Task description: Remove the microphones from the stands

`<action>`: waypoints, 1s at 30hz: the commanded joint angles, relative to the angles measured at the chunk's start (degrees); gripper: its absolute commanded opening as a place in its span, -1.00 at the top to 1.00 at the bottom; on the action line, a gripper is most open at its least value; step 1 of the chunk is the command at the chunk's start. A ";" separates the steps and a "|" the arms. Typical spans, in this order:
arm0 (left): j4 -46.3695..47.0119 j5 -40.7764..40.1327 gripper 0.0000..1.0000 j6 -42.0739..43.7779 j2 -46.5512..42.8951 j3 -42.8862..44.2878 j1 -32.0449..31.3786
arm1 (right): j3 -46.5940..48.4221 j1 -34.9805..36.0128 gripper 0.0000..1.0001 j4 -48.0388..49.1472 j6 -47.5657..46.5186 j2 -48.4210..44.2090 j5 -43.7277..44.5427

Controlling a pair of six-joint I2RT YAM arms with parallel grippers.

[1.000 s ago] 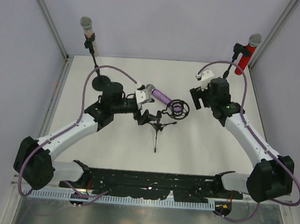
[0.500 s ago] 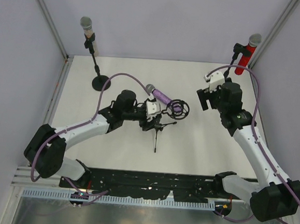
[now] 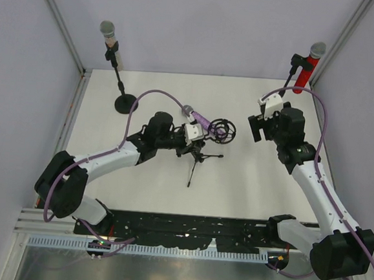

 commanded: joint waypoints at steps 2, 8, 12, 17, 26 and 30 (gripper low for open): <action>-3.33 -1.61 1.00 0.31 -1.17 5.14 -0.07 | -0.11 -1.29 -0.90 4.32 0.84 -2.32 -1.62; -17.12 2.09 1.00 0.14 -5.12 14.19 0.99 | -0.81 -1.99 -0.91 4.93 0.67 -2.85 -1.62; -22.93 2.18 1.00 -1.00 -4.43 22.79 2.65 | -1.34 -2.78 -0.90 5.38 0.40 -2.94 -3.56; -27.51 1.21 1.00 -0.31 2.50 37.21 5.55 | -1.69 -4.28 -0.90 5.38 0.40 -3.11 -4.08; -22.87 2.00 1.00 -4.16 19.99 59.18 10.83 | -2.22 -7.79 -0.91 5.55 0.93 -2.15 -6.37; -14.70 -1.07 1.00 -11.88 29.12 66.56 12.50 | -2.66 -8.59 -0.90 5.90 0.58 -1.18 -7.16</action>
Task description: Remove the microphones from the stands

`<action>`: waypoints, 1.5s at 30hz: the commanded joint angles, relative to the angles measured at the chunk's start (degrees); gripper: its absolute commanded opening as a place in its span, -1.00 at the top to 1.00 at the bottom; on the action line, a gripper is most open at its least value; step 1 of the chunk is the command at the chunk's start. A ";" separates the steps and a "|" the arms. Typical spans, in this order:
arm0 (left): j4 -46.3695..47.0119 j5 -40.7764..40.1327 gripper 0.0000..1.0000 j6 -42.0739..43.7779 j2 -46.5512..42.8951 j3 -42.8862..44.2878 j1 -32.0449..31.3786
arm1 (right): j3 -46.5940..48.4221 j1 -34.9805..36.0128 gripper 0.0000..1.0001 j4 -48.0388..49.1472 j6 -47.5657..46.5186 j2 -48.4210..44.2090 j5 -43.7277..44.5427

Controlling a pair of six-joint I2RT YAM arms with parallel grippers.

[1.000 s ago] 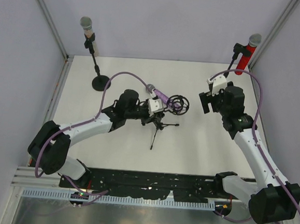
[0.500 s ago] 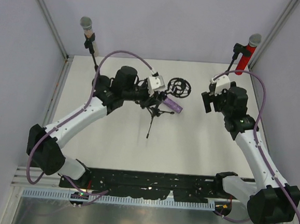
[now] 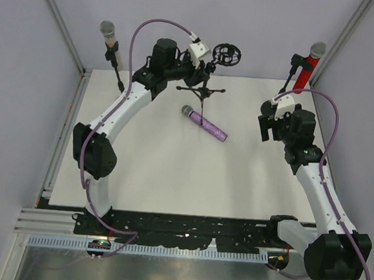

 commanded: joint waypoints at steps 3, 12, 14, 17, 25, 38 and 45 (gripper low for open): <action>15.65 -5.98 1.00 -11.87 11.67 13.64 2.10 | -0.56 -1.09 -0.90 3.19 0.01 1.58 -1.98; 24.88 -19.17 1.00 -11.71 24.69 22.53 2.72 | -0.82 -2.49 -0.90 2.93 0.01 2.64 -4.09; 25.24 -19.62 1.00 -12.32 26.63 23.23 3.07 | -0.82 -2.58 -0.90 3.02 0.01 2.81 -4.36; 25.33 -19.53 1.00 -13.81 28.65 23.50 3.16 | -0.74 -2.50 -0.90 2.93 0.01 3.07 -4.71; 25.50 -22.16 1.00 -14.70 32.43 24.64 2.98 | -0.83 -2.67 -0.90 2.75 0.19 2.99 -6.55; 24.10 -23.93 0.53 -14.70 33.84 24.56 2.45 | -1.00 -2.67 -0.90 2.75 -0.17 2.73 -6.73; 20.94 -22.78 -0.50 -14.70 32.09 21.66 2.45 | -1.00 -2.59 -0.90 2.84 -0.17 2.72 -6.82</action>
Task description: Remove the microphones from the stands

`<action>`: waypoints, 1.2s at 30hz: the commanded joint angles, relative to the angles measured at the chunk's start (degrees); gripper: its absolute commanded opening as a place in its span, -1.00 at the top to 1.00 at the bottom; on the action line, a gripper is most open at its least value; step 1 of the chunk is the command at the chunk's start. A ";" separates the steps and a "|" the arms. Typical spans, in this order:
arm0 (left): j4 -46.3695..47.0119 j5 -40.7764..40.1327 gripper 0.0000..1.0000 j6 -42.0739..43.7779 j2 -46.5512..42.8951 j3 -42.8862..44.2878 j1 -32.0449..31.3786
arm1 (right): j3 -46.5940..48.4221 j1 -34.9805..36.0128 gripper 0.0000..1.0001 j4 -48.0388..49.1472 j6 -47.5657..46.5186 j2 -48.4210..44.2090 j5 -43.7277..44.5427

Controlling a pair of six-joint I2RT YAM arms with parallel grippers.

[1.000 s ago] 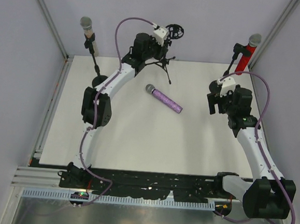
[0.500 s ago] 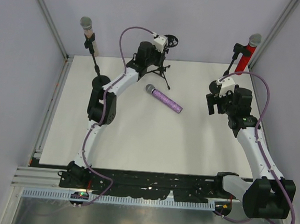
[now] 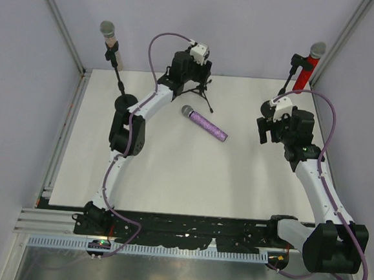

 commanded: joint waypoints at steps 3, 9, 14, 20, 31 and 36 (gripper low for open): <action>1.10 0.89 -0.71 -0.03 -5.71 -1.49 -0.13 | 0.49 -0.23 -0.91 2.05 0.23 -0.66 -1.22; -3.72 1.94 -0.99 -1.70 -15.01 -11.06 0.67 | 0.57 -0.23 -0.91 1.97 0.40 -0.93 -1.22; -4.53 5.18 -0.99 0.92 -28.10 -25.64 1.72 | 0.84 -0.14 -0.91 1.44 0.84 -1.45 -2.28; -3.83 5.55 -0.99 6.37 -48.40 -46.64 3.04 | 1.80 -0.23 -0.91 -0.05 2.07 -3.03 -5.09; 18.05 -14.92 -0.99 7.00 -74.00 -81.82 9.36 | 1.45 -0.23 -0.90 0.21 4.89 -4.71 -10.71; 23.68 -18.35 -0.99 4.98 -71.91 -83.51 12.52 | 1.28 -0.23 -0.90 0.21 4.98 -5.32 -10.98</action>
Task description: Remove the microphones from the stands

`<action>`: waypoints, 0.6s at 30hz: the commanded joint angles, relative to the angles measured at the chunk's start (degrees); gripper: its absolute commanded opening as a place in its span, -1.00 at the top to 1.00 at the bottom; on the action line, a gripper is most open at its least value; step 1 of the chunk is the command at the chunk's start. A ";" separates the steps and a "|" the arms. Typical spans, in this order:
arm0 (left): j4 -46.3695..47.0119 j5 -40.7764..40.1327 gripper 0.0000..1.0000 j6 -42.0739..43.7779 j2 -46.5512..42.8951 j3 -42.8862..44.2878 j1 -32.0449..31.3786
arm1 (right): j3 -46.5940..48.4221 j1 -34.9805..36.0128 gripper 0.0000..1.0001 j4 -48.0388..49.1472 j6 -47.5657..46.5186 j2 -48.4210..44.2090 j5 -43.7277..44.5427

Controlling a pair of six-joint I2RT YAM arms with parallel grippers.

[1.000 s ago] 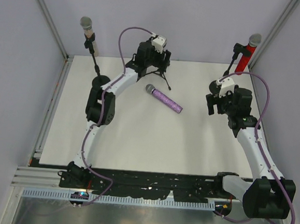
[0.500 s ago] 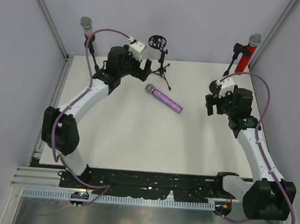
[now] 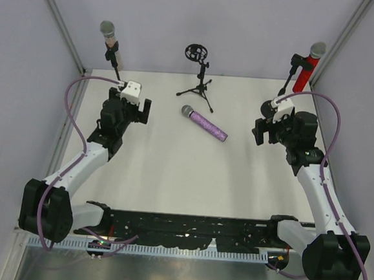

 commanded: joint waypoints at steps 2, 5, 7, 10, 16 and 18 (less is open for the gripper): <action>13.28 -6.60 -0.99 -2.61 3.46 2.41 4.40 | 1.10 -0.12 -0.90 1.39 1.04 -2.09 -1.49; 16.27 -7.13 -0.99 -3.14 7.16 4.62 6.95 | 0.66 -0.12 -0.91 1.92 0.87 -2.70 -1.14; 18.38 -4.86 -0.99 -3.49 8.83 5.32 8.54 | 0.40 -0.20 -0.90 2.18 0.60 -2.88 -1.05; 19.79 -3.26 -0.99 -3.49 11.64 7.08 10.03 | 0.31 -0.20 -0.90 2.44 0.69 -2.62 -1.14; 26.28 0.15 -0.90 -3.41 17.88 7.44 12.05 | 0.31 -0.20 -0.90 2.36 0.60 -2.18 -0.88; 29.01 4.01 -0.80 -3.40 19.82 6.91 13.11 | 0.40 -0.20 -0.90 2.36 0.43 -2.18 -0.62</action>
